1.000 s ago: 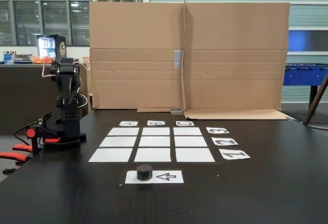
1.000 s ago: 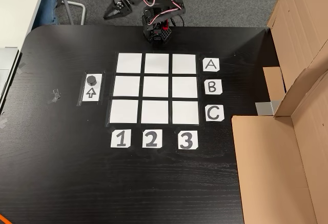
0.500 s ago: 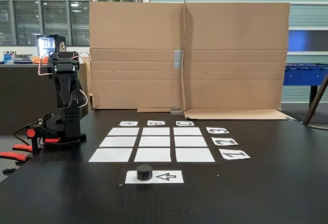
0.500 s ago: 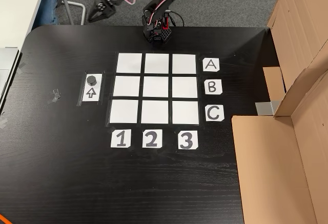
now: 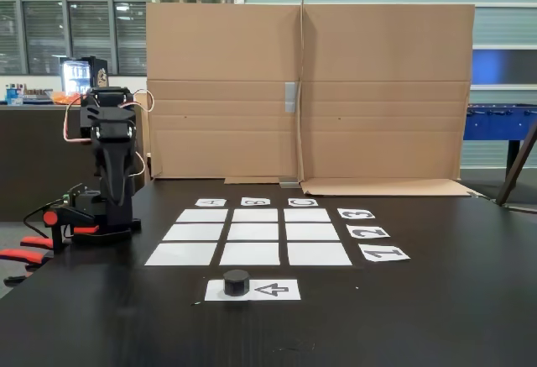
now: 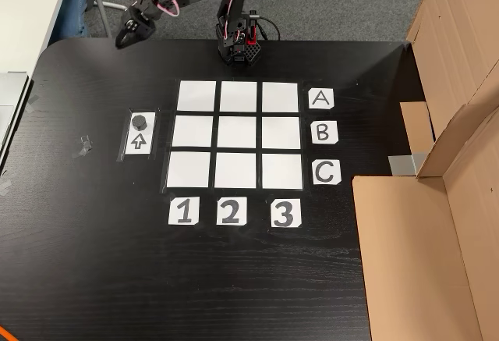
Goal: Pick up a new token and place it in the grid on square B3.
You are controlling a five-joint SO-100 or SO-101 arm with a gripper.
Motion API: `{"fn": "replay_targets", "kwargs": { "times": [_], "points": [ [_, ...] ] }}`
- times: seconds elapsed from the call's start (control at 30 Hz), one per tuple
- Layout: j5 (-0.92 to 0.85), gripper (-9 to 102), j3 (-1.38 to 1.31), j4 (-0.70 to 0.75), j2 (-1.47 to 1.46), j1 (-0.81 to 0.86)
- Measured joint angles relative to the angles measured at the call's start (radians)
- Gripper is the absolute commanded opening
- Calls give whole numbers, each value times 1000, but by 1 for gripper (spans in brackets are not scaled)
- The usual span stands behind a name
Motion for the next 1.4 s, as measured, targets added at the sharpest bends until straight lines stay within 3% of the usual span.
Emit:
{"fn": "replay_targets", "kwargs": {
  "times": [0.47, 1.23, 1.4],
  "points": [
    [-17, -1, -179, -29, -252, -67],
    [-6, -1, -179, -21, -336, -468],
    [40, -1, -179, 51, -364, -489]
  ]
}}
